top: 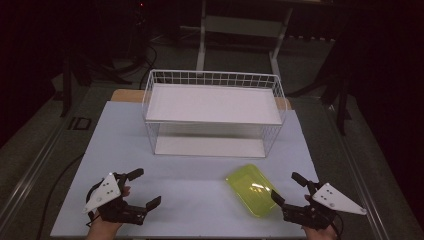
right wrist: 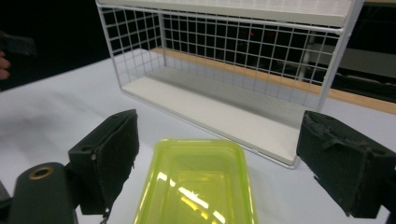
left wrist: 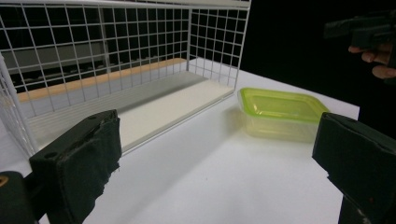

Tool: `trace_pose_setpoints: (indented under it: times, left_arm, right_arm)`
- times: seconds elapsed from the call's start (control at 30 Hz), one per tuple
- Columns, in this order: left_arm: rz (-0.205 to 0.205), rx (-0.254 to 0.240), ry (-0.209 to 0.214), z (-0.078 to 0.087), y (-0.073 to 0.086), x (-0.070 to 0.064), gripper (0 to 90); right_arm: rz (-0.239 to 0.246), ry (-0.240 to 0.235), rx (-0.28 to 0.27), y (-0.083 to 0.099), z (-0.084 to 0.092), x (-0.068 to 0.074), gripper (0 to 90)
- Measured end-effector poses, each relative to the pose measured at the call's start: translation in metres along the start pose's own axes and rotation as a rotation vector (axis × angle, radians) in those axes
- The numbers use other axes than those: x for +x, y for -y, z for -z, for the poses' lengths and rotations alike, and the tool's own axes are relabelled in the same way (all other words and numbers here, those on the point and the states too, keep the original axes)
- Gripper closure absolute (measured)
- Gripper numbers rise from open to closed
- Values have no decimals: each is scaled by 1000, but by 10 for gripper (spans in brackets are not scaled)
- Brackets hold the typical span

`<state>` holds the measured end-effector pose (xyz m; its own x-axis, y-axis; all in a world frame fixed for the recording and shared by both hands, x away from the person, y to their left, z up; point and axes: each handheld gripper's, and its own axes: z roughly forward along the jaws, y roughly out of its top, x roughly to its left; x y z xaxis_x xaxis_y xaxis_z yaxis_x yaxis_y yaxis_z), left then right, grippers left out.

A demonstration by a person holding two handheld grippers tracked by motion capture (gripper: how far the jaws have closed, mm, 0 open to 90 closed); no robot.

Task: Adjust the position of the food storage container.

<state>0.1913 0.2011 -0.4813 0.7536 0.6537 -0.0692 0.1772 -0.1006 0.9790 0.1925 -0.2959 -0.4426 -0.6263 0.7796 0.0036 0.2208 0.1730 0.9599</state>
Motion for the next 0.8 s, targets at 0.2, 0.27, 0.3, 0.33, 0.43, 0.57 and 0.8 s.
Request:
trace_pose_setpoints:
  times: [0.2,0.27,0.3,0.33,0.43,0.57,0.8]
  left_arm:
    - [0,0,11,-2,0,-2,20]
    - [-7,2,14,-3,-1,-4,20]
    - [-9,1,16,-3,-1,-4,20]
    - [-8,2,19,-3,-1,-4,20]
    - [-8,4,20,-4,-1,-5,20]
    - [-3,10,29,-5,0,-5,20]
    - [-11,18,38,-8,0,-7,20]
  right_arm:
    - [-15,-74,42,-4,-1,0,133]
    - [-23,-93,63,-5,-3,0,137]
    - [-13,-98,88,-5,-3,1,145]
    - [-15,-102,105,-4,-3,1,156]
    - [-36,-130,134,-1,-1,-2,255]
    - [-34,-131,201,8,2,-3,420]
    - [-64,-156,278,24,4,-5,596]
